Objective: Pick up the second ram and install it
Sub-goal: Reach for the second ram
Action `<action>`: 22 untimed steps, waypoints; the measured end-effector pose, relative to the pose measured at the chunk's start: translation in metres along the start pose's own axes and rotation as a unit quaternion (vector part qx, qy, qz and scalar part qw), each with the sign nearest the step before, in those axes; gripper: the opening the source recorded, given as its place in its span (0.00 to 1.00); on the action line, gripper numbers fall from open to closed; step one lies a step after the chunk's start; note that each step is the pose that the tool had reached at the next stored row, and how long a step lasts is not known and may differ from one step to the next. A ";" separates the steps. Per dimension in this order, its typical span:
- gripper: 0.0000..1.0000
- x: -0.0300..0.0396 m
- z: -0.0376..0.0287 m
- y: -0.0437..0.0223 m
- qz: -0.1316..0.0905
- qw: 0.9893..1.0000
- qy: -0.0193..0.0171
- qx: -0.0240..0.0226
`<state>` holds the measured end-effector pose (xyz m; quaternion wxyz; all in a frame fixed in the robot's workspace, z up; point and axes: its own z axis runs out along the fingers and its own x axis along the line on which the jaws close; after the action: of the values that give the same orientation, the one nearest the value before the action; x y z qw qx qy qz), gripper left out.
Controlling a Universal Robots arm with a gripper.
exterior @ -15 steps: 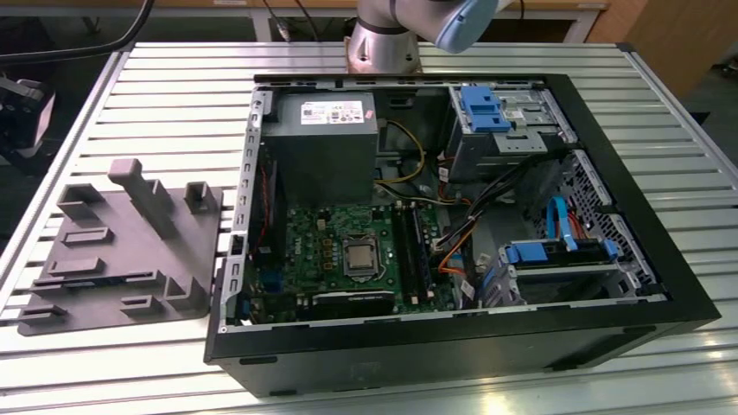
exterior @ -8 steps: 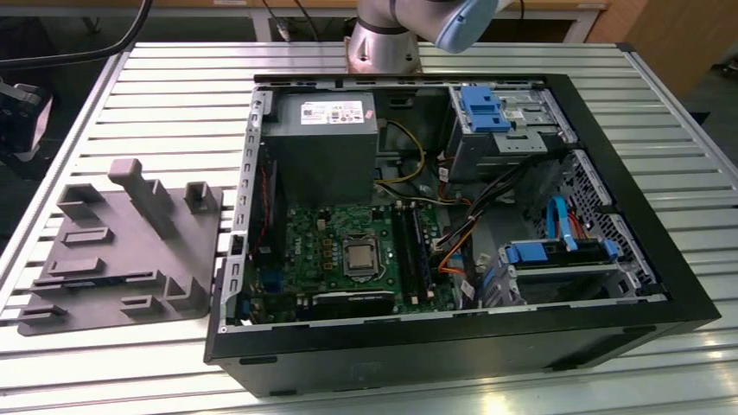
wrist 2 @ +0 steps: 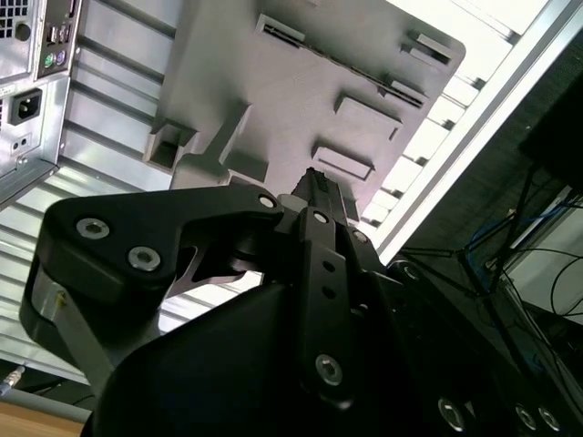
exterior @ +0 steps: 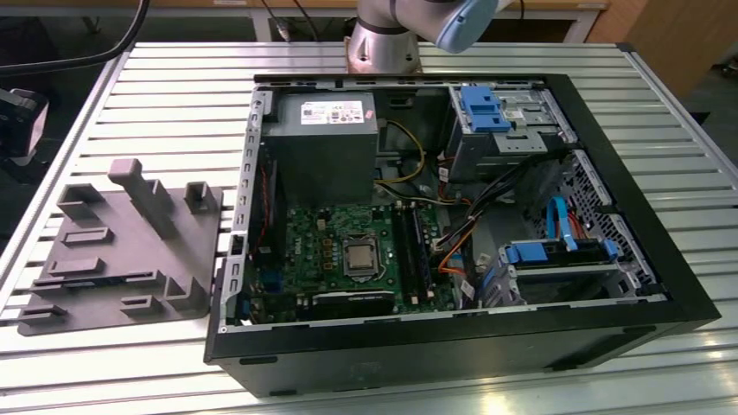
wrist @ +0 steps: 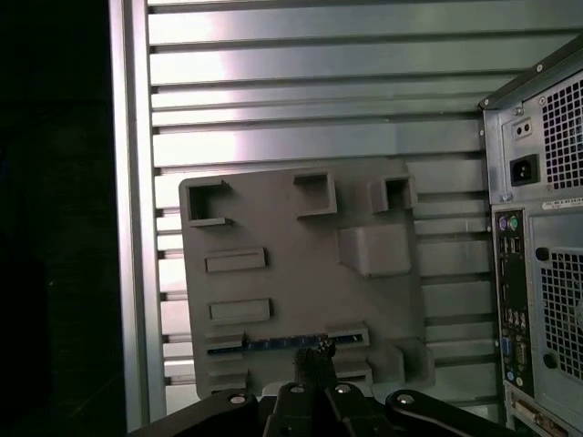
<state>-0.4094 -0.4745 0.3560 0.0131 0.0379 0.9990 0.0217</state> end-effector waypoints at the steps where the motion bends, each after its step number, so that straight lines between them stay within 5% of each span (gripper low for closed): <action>1: 0.11 0.0003 0.0003 -0.0005 0.000 1.000 0.000 0.000; 22: 0.11 0.0052 0.0087 -0.0072 0.000 1.000 0.000 0.000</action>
<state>-0.4149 -0.4809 0.3469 0.0128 0.0379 0.9990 0.0217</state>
